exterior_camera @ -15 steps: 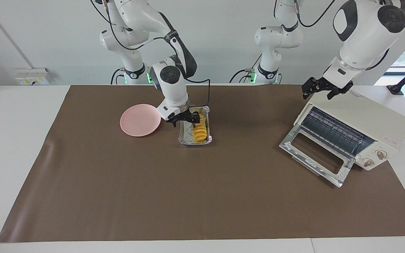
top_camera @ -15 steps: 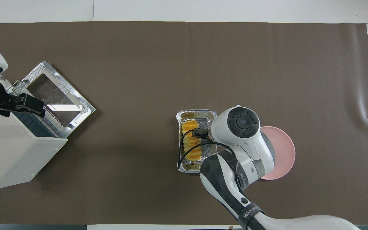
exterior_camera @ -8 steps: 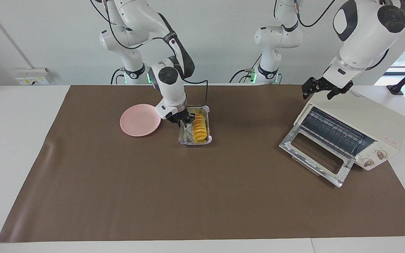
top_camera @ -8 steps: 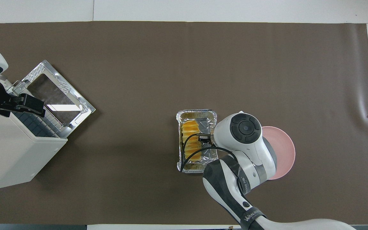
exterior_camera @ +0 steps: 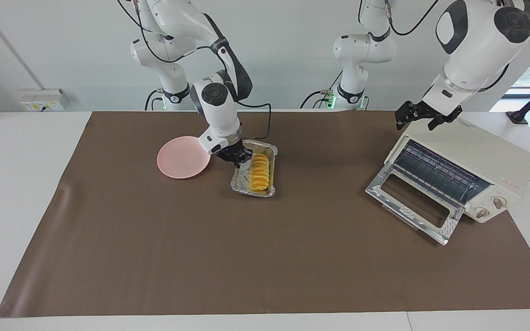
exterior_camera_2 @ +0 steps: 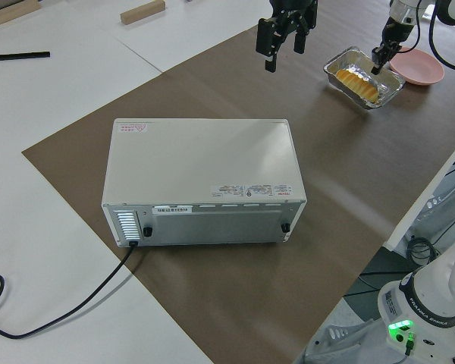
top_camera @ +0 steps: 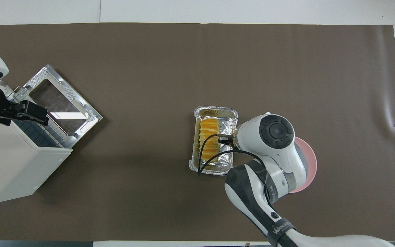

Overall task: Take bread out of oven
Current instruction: 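Grasp the foil tray edge and drag it beside the pink plate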

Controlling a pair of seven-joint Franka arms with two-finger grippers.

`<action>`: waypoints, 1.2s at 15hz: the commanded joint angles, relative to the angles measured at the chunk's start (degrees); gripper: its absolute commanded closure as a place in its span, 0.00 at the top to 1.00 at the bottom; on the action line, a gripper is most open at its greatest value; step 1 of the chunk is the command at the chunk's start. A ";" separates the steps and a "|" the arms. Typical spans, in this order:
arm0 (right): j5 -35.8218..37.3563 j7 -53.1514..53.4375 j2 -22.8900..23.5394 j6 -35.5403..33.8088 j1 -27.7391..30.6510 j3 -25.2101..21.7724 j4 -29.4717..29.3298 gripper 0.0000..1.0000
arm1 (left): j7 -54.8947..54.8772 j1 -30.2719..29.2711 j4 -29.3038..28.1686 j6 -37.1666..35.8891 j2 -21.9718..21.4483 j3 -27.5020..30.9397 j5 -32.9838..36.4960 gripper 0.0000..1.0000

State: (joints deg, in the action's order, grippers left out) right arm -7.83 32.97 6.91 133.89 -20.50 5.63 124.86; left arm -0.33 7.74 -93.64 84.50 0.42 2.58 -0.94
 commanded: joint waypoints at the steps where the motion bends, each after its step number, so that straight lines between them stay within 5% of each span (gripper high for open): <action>1: -0.78 -9.82 -0.76 -0.04 8.17 0.35 -0.93 0.00 | -0.28 -0.71 0.12 0.31 -0.42 -0.47 1.03 1.00; 9: -0.96 -31.91 1.34 0.23 26.99 0.43 -2.00 0.00 | -0.28 -0.71 0.12 0.31 -0.42 -0.47 1.03 1.00; 17: -0.88 -33.05 3.02 1.11 27.62 0.44 -2.43 0.00 | -0.28 -0.71 0.12 0.31 -0.42 -0.47 1.03 1.00; 18: -0.79 -33.14 3.10 1.11 27.62 0.35 -2.95 0.27 | -0.28 -0.71 0.12 0.31 -0.42 -0.47 1.03 1.00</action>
State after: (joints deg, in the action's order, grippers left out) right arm -7.87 1.26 9.62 134.06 7.01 5.82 122.81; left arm -0.33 7.74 -93.64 84.50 0.42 2.58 -0.94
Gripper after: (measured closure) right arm 0.982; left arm 0.000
